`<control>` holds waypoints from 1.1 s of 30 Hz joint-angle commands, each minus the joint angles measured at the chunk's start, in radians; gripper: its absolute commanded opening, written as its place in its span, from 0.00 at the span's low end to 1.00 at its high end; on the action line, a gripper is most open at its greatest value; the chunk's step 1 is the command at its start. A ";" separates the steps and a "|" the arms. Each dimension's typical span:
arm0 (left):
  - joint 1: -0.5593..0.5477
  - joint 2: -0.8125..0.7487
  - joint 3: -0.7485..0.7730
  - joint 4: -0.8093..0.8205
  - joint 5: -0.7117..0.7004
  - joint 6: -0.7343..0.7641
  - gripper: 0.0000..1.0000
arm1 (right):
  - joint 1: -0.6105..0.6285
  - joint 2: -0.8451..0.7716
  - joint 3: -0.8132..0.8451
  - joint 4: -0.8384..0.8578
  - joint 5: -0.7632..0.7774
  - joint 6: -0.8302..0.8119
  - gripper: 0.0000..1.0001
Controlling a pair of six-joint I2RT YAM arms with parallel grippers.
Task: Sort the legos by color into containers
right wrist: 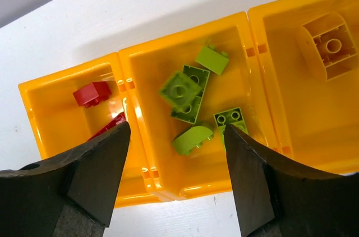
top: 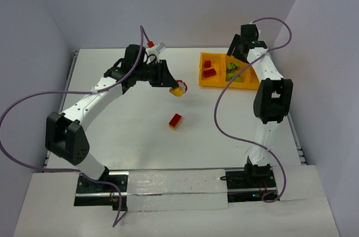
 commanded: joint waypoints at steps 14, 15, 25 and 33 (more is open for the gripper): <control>0.013 0.018 0.118 0.053 -0.252 -0.186 0.00 | 0.296 -0.793 -0.653 0.233 -0.327 -0.133 0.74; 0.011 0.023 0.127 0.046 -0.278 -0.194 0.00 | 0.332 -0.824 -0.682 0.242 -0.340 -0.123 0.74; -0.019 0.052 0.168 -0.004 -0.465 -0.279 0.00 | 0.540 -0.859 -0.729 0.293 -0.277 0.308 0.77; -0.032 0.033 0.168 -0.015 -0.486 -0.273 0.00 | 0.598 -0.728 -0.647 0.325 -0.194 0.311 0.78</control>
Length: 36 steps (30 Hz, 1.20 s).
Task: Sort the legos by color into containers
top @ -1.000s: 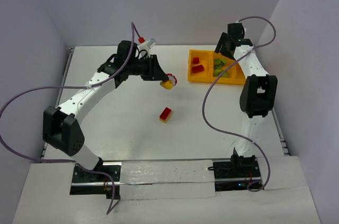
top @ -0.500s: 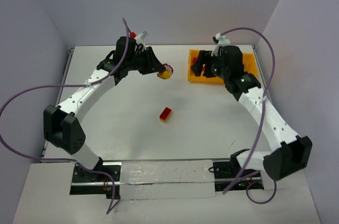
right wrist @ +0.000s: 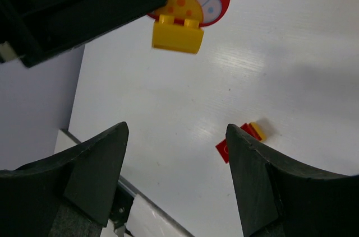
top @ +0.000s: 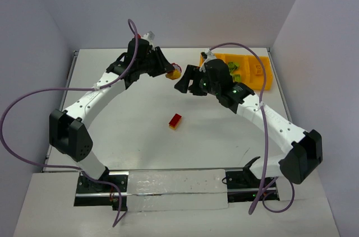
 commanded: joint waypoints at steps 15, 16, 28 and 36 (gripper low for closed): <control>-0.006 -0.037 0.031 0.004 -0.021 0.007 0.00 | 0.005 0.179 0.156 0.132 0.096 0.019 0.70; -0.006 -0.038 0.032 0.004 -0.022 0.007 0.00 | 0.004 0.185 0.161 0.135 0.093 0.021 0.69; -0.006 -0.042 0.029 0.003 -0.016 0.022 0.00 | 0.004 0.219 0.159 0.185 0.092 0.056 0.33; -0.006 -0.045 0.029 -0.009 -0.032 0.026 0.00 | 0.003 0.167 0.088 0.194 0.087 -0.007 0.00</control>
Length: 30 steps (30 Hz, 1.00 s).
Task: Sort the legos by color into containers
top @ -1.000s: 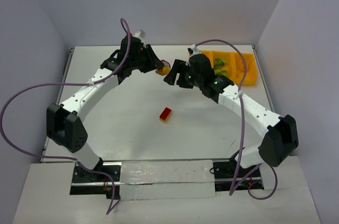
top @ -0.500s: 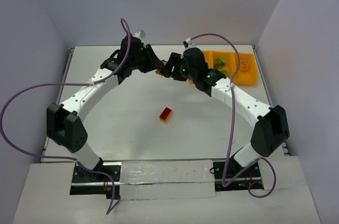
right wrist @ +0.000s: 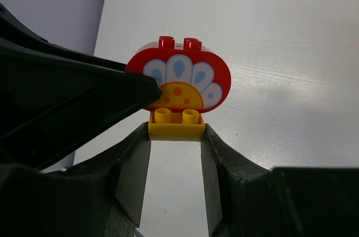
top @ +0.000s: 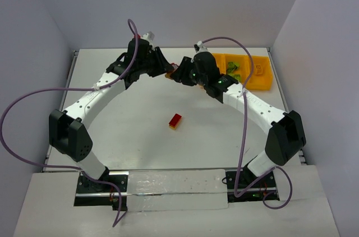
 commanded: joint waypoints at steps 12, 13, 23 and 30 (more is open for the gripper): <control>-0.004 -0.012 0.071 -0.020 -0.024 0.038 0.00 | 0.000 -0.171 -0.132 -0.082 -0.072 -0.284 0.00; -0.004 -0.010 0.072 -0.020 -0.023 0.037 0.00 | 0.000 -0.184 -0.132 -0.109 -0.057 -0.293 0.00; -0.005 0.000 0.063 -0.014 0.032 0.052 0.00 | -0.461 -0.372 -0.303 -0.204 0.144 -0.214 0.00; -0.018 0.035 0.096 -0.025 0.090 0.074 0.00 | -0.691 -0.220 -0.200 -0.150 0.251 -0.186 0.00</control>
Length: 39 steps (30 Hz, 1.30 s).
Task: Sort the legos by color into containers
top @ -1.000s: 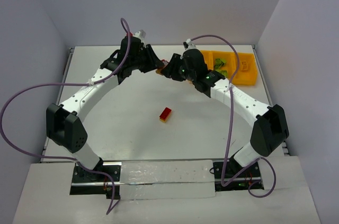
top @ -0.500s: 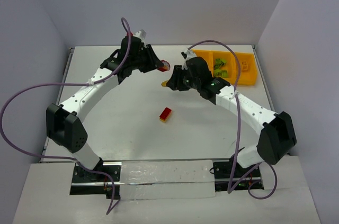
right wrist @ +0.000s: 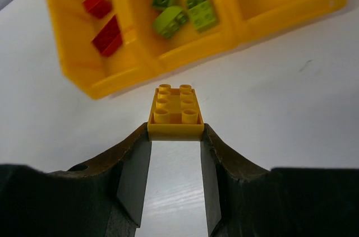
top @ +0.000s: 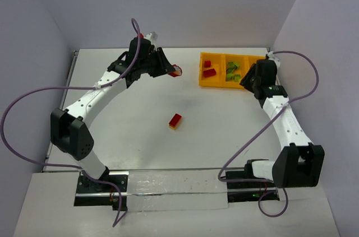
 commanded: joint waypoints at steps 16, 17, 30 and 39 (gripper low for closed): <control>-0.050 0.099 0.173 -0.082 0.119 0.117 0.00 | -0.255 0.572 0.442 0.114 0.036 0.020 0.08; -0.051 0.107 0.182 -0.084 0.121 0.117 0.00 | -0.255 0.594 0.462 0.109 0.034 0.017 0.11; -0.080 0.222 0.334 -0.112 0.152 0.113 0.00 | -0.255 0.572 0.572 0.046 -0.032 0.003 0.84; -0.089 0.475 0.615 -0.067 0.182 0.102 0.00 | -0.198 0.176 0.255 0.088 -0.104 0.057 0.84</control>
